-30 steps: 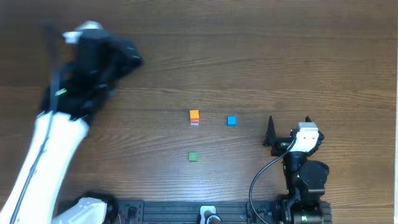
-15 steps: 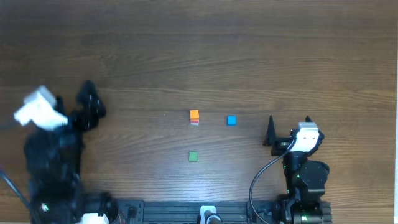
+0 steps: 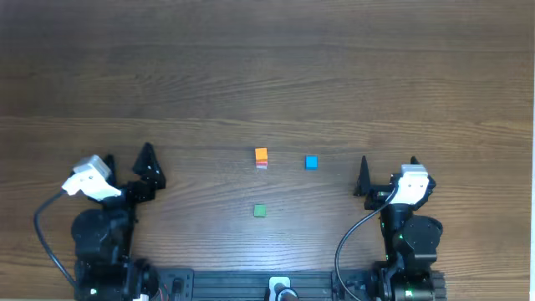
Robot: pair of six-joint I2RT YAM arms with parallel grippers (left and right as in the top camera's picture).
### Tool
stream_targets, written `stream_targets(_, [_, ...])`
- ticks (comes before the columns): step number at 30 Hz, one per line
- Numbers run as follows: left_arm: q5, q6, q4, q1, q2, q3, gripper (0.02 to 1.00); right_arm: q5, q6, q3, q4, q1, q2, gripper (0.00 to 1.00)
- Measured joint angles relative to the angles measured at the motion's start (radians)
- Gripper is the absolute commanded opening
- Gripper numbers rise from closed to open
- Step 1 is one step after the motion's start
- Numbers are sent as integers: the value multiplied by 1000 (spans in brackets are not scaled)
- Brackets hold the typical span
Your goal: Stack Cubes
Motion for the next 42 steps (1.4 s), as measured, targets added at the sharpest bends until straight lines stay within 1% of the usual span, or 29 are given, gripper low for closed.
stream_targets(4, [29, 61, 68, -24, -49, -55, 998, 0, 0, 0, 0, 0, 0, 991])
stream_targets(8, [83, 196, 116, -35, -96, -113, 1000, 0, 0, 0, 0, 0, 0, 991])
stream_targets(10, [95, 247, 120, -35, -107, -134, 1000, 0, 0, 0, 0, 0, 0, 989])
stream_targets(14, [104, 323, 133, -35, -114, -167, 998, 0, 0, 0, 0, 0, 0, 993])
stream_targets(17, [109, 352, 139, -37, -115, -168, 998, 0, 0, 0, 0, 0, 0, 993])
stream_targets(27, [109, 494, 146, -92, -115, -171, 1000, 0, 0, 0, 0, 0, 0, 993])
stream_targets(34, [109, 522, 146, -92, -115, -171, 1000, 0, 0, 0, 0, 0, 0, 993])
stream_targets(42, [109, 523, 146, -92, -115, -171, 1000, 0, 0, 0, 0, 0, 0, 991])
